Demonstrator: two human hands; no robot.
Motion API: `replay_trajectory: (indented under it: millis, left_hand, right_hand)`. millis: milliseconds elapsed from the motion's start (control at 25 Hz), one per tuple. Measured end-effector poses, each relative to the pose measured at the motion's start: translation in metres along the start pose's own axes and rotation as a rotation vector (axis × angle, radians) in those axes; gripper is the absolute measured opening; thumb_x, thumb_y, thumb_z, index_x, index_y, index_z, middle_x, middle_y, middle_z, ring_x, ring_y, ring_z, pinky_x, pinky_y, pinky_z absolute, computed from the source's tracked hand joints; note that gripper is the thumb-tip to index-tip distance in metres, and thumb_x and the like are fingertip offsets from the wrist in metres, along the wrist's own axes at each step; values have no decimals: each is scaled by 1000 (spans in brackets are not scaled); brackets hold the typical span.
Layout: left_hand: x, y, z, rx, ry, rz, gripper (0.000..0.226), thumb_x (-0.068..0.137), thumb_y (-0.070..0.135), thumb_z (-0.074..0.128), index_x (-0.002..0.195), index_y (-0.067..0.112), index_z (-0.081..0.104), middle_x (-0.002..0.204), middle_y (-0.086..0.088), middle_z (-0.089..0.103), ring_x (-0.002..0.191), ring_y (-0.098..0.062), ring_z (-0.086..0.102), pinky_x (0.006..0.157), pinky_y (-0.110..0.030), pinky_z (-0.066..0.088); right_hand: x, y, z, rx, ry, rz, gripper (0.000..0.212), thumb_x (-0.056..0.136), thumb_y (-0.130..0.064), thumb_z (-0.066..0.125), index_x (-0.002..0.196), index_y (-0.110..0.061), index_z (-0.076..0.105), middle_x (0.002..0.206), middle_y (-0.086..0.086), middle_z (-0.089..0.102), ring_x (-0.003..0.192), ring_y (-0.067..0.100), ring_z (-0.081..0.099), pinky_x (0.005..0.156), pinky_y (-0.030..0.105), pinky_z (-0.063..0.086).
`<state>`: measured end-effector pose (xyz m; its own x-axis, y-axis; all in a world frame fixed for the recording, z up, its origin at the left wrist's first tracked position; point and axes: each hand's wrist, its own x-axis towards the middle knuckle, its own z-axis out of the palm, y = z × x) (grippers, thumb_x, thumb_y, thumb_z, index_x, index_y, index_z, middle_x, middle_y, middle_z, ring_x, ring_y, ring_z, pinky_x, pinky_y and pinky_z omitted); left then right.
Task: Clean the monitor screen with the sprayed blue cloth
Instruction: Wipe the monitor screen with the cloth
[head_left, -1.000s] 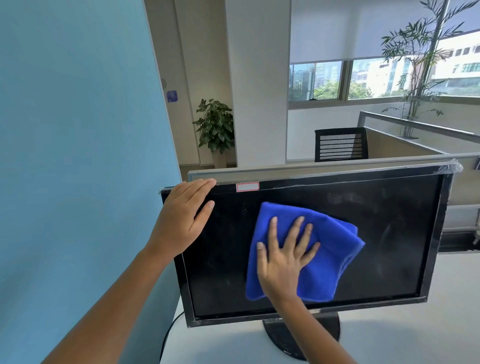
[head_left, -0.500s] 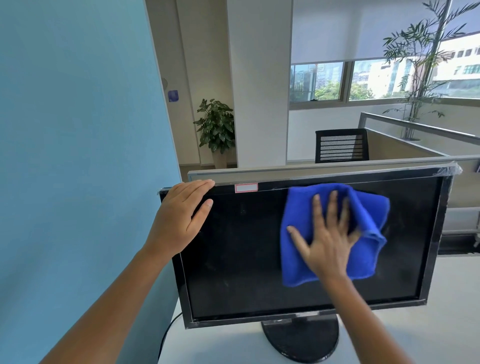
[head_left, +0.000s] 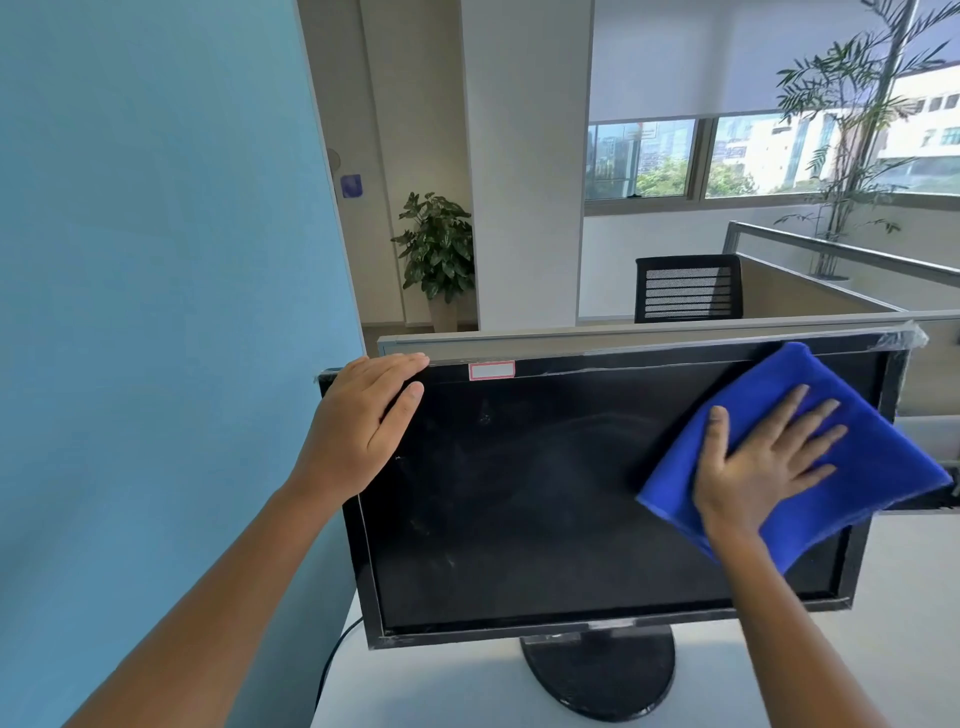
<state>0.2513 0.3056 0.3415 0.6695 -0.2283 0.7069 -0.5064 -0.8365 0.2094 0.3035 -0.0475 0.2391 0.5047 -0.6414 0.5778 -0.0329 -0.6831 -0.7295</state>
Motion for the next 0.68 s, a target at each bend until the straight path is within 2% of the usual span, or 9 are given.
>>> replay_trajectory:
  millis: [280,480,520,560,640,680]
  left_hand:
    - [3,1,-7,-83,-43,-22,43,96,33,33,127,15,57,128,0,60,123,-13,49,104,-28,35]
    - [-1,1,-5,18,-51,40,41,95,29,40,130,11,54,129,-3,59,121,-18,50,104,-29,34]
    - [-1,1,-6,20,-55,40,41,95,29,40,130,11,54,129,-4,59,120,-18,50,104,-30,34]
    - [-1,1,-7,11,-60,37,41,95,29,40,130,12,54,129,-3,59,121,-17,49,104,-31,35]
    - [0,0,-9,-27,-71,24,41,96,30,39,129,13,54,130,-1,58,121,-14,48,105,-30,35]
    - [0,-1,-10,-46,-76,20,40,96,30,38,129,14,55,130,0,58,121,-12,47,106,-31,34]
  right_hand:
    - [-97,-72,39,-45,-93,-372,86,86,-64,37,152,-13,15,158,23,11,143,48,2,108,69,1]
    - [-150,-121,58,-25,-148,-721,82,88,-67,37,151,-18,20,159,14,14,145,44,2,111,66,-4]
    - [-159,-133,61,-21,-164,-797,79,88,-66,38,150,-19,25,158,12,19,145,42,7,113,65,2]
    - [-167,-144,64,-17,-182,-868,76,88,-65,40,148,-19,31,156,11,26,143,39,16,111,62,14]
    - [-178,-165,68,19,-233,-962,66,87,-60,46,139,-19,43,149,9,42,129,31,38,92,49,40]
    - [-181,-172,69,60,-268,-978,61,87,-56,48,135,-18,45,145,8,46,121,29,44,82,44,45]
